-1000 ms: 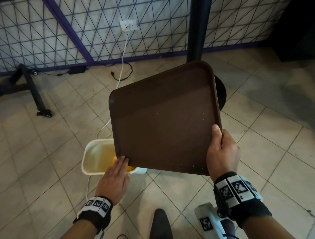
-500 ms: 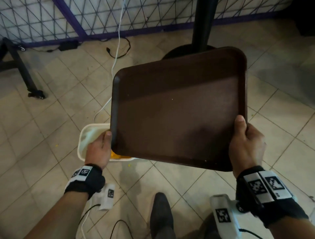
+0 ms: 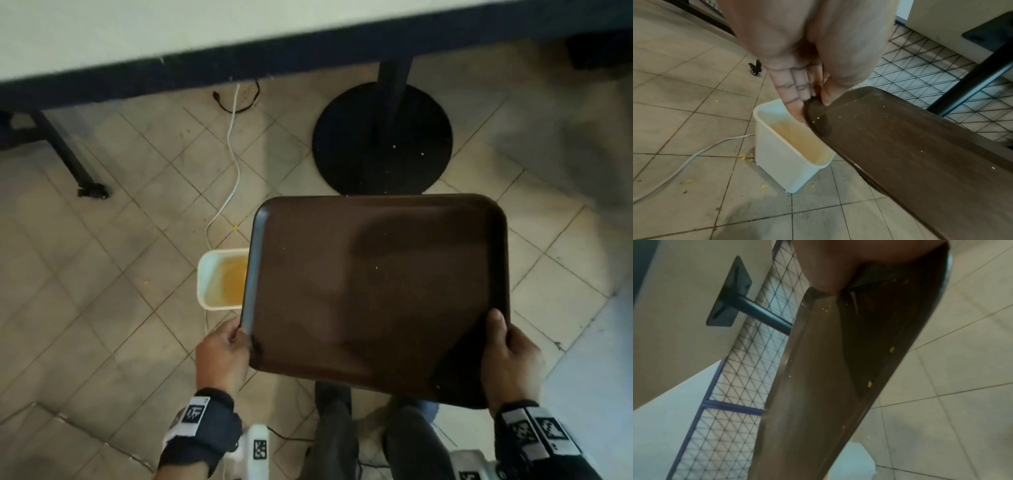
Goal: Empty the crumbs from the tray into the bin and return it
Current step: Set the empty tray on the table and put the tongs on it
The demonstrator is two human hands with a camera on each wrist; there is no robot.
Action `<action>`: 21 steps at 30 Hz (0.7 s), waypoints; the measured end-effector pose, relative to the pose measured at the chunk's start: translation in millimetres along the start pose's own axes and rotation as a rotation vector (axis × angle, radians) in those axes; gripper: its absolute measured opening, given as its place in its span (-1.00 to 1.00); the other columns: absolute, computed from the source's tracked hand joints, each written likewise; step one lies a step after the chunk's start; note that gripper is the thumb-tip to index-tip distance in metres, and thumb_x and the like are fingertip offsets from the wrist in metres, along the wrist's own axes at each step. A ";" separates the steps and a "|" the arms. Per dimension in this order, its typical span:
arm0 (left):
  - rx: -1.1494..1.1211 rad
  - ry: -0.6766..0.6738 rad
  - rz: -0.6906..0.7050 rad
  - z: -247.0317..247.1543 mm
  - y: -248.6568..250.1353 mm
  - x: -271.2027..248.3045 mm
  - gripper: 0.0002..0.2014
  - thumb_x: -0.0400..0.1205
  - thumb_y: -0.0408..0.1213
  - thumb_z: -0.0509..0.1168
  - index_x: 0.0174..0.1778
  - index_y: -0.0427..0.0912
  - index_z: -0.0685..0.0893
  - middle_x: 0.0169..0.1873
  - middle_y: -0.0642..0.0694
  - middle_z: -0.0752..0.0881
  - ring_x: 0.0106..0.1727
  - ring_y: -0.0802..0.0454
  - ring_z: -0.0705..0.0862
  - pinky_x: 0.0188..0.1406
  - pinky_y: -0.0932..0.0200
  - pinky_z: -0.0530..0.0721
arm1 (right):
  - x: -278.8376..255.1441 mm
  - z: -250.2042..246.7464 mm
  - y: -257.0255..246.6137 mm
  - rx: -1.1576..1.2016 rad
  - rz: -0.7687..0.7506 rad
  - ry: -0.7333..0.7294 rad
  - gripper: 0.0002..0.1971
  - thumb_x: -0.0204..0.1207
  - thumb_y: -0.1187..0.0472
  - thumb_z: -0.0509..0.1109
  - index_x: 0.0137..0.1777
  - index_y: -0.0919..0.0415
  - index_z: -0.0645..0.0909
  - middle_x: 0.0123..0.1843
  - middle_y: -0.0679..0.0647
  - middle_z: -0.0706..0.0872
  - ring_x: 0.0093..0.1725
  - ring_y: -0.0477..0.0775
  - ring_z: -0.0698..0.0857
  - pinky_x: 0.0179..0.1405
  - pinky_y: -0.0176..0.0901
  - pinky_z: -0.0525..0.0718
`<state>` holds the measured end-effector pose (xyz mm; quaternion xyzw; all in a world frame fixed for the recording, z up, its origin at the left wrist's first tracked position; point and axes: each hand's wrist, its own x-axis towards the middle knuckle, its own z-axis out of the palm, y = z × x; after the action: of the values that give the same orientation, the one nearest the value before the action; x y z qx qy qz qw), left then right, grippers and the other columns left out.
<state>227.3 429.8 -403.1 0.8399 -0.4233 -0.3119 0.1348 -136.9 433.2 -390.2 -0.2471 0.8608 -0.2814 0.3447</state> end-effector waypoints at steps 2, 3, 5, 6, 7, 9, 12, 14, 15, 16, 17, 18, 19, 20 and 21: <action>-0.016 -0.014 -0.010 -24.6 19.3 -27.8 -0.77 0.66 -0.33 0.30 0.14 -0.01 0.79 -0.15 0.01 0.80 -0.10 -0.04 0.73 -0.10 0.16 0.56 | -17.7 -29.9 -8.2 -0.032 0.046 0.016 -0.59 0.68 -0.15 0.13 -0.21 0.12 0.58 -0.29 0.17 0.67 -0.27 0.22 0.65 -0.20 0.03 0.63; -0.022 -0.014 -0.019 -38.1 29.1 -43.3 -0.76 0.67 -0.33 0.30 0.17 -0.03 0.79 -0.14 0.05 0.78 -0.10 -0.05 0.73 -0.07 0.17 0.54 | -26.9 -46.2 -12.6 -0.046 0.059 0.020 -0.58 0.67 -0.15 0.14 -0.24 0.13 0.57 -0.29 0.19 0.68 -0.27 0.23 0.66 -0.18 0.07 0.67; -0.018 -0.025 -0.023 -68.3 53.0 -75.1 -0.77 0.67 -0.34 0.30 0.18 -0.07 0.78 -0.15 0.06 0.73 -0.13 -0.04 0.69 -0.04 0.17 0.53 | -47.2 -82.5 -24.7 -0.050 0.092 0.006 -0.60 0.67 -0.14 0.17 -0.23 0.12 0.59 -0.28 0.18 0.70 -0.26 0.22 0.69 -0.17 0.11 0.70; -0.011 -0.039 -0.020 -83.2 65.7 -91.7 -0.77 0.68 -0.33 0.30 0.19 -0.08 0.78 -0.13 0.04 0.74 -0.13 -0.04 0.68 -0.02 0.16 0.55 | -58.3 -102.0 -31.7 -0.048 0.106 0.000 -0.62 0.66 -0.13 0.18 -0.21 0.11 0.60 -0.27 0.16 0.71 -0.25 0.21 0.71 -0.16 0.11 0.71; -0.012 -0.055 -0.026 -98.0 77.0 -108.1 -0.77 0.69 -0.33 0.29 0.22 -0.09 0.76 -0.08 -0.01 0.76 -0.11 -0.03 0.67 0.02 0.15 0.57 | -70.0 -121.9 -40.8 -0.038 0.115 -0.006 -0.64 0.66 -0.12 0.19 -0.19 0.10 0.61 -0.25 0.14 0.72 -0.24 0.20 0.71 -0.17 0.07 0.69; -0.027 -0.087 -0.044 -125.8 99.8 -138.0 -0.74 0.71 -0.31 0.29 0.29 -0.11 0.72 0.07 -0.13 0.79 -0.04 -0.04 0.67 0.09 0.10 0.59 | -90.5 -157.8 -60.7 0.004 0.132 -0.027 -0.68 0.68 -0.06 0.20 -0.11 0.15 0.63 -0.23 0.15 0.71 -0.25 0.11 0.69 -0.22 -0.06 0.60; -0.012 -0.123 -0.039 -162.0 130.1 -178.6 -0.72 0.72 -0.29 0.28 0.35 -0.13 0.67 0.15 -0.18 0.77 0.09 -0.12 0.72 0.15 0.04 0.60 | -115.6 -204.2 -88.6 0.046 0.138 -0.012 -0.72 0.70 0.06 0.23 -0.01 0.27 0.63 -0.22 0.18 0.67 -0.30 -0.01 0.62 -0.36 -0.23 0.45; -0.022 -0.128 -0.016 -183.6 150.5 -199.5 -0.71 0.72 -0.29 0.28 0.35 -0.13 0.67 0.15 -0.17 0.77 0.03 -0.05 0.69 0.13 0.06 0.61 | -127.9 -230.9 -104.6 0.057 0.119 0.001 -0.73 0.70 0.10 0.23 -0.01 0.31 0.63 -0.24 0.20 0.65 -0.30 0.06 0.62 -0.41 -0.25 0.41; -0.029 -0.125 -0.011 -193.4 159.4 -207.4 -0.72 0.72 -0.29 0.28 0.35 -0.14 0.67 0.14 -0.15 0.77 0.01 -0.01 0.67 0.11 0.08 0.60 | -133.2 -243.2 -112.0 0.058 0.113 0.001 -0.72 0.70 0.10 0.23 -0.02 0.32 0.62 -0.24 0.19 0.65 -0.30 0.09 0.63 -0.42 -0.24 0.41; -0.040 -0.120 -0.006 -202.6 168.9 -214.7 -0.72 0.72 -0.29 0.28 0.34 -0.14 0.68 0.12 -0.12 0.77 0.00 0.01 0.65 0.10 0.10 0.59 | -137.5 -255.8 -119.4 0.060 0.102 -0.002 -0.72 0.70 0.10 0.23 -0.02 0.32 0.62 -0.24 0.20 0.66 -0.30 0.07 0.63 -0.43 -0.24 0.41; -0.058 -0.110 0.002 -210.5 177.4 -219.7 -0.73 0.71 -0.30 0.29 0.32 -0.14 0.69 0.08 -0.08 0.77 -0.02 0.02 0.66 0.10 0.12 0.59 | -139.6 -267.3 -127.8 0.061 0.084 -0.010 -0.71 0.70 0.09 0.22 -0.01 0.32 0.63 -0.22 0.22 0.67 -0.30 0.03 0.63 -0.43 -0.23 0.42; -0.075 -0.102 0.013 -217.4 185.0 -223.8 -0.75 0.70 -0.31 0.31 0.30 -0.14 0.71 0.04 -0.06 0.77 -0.03 0.01 0.67 0.10 0.13 0.59 | -141.0 -278.1 -135.7 0.055 0.063 -0.019 -0.69 0.71 0.07 0.22 -0.01 0.32 0.63 -0.21 0.24 0.68 -0.31 0.01 0.62 -0.45 -0.23 0.42; -0.093 -0.088 0.028 -222.6 192.0 -226.5 -0.75 0.69 -0.32 0.33 0.27 -0.15 0.72 0.00 -0.06 0.78 -0.04 0.00 0.71 0.11 0.13 0.60 | -140.5 -288.5 -144.0 0.043 0.042 -0.022 -0.68 0.70 0.06 0.22 -0.02 0.32 0.64 -0.20 0.25 0.69 -0.31 0.00 0.62 -0.45 -0.22 0.41; -0.109 -0.075 0.044 -226.3 197.7 -227.8 -0.76 0.67 -0.34 0.36 0.25 -0.16 0.74 -0.04 -0.06 0.79 -0.05 -0.03 0.74 0.11 0.12 0.63 | -139.2 -297.2 -151.5 0.039 0.018 -0.020 -0.67 0.70 0.06 0.21 -0.01 0.33 0.66 -0.20 0.25 0.69 -0.31 -0.01 0.62 -0.46 -0.22 0.40; -0.121 -0.064 0.055 -229.5 204.3 -228.9 -0.76 0.66 -0.35 0.37 0.24 -0.16 0.74 -0.08 -0.05 0.79 -0.05 -0.04 0.77 0.11 0.11 0.65 | -137.4 -304.8 -157.9 0.039 -0.005 -0.016 -0.66 0.70 0.06 0.21 0.00 0.34 0.66 -0.19 0.25 0.70 -0.29 -0.01 0.62 -0.45 -0.22 0.41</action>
<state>143.3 479.5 -32.6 0.8079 -0.4306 -0.3598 0.1804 -235.7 500.4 -40.3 -0.2446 0.8519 -0.2968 0.3555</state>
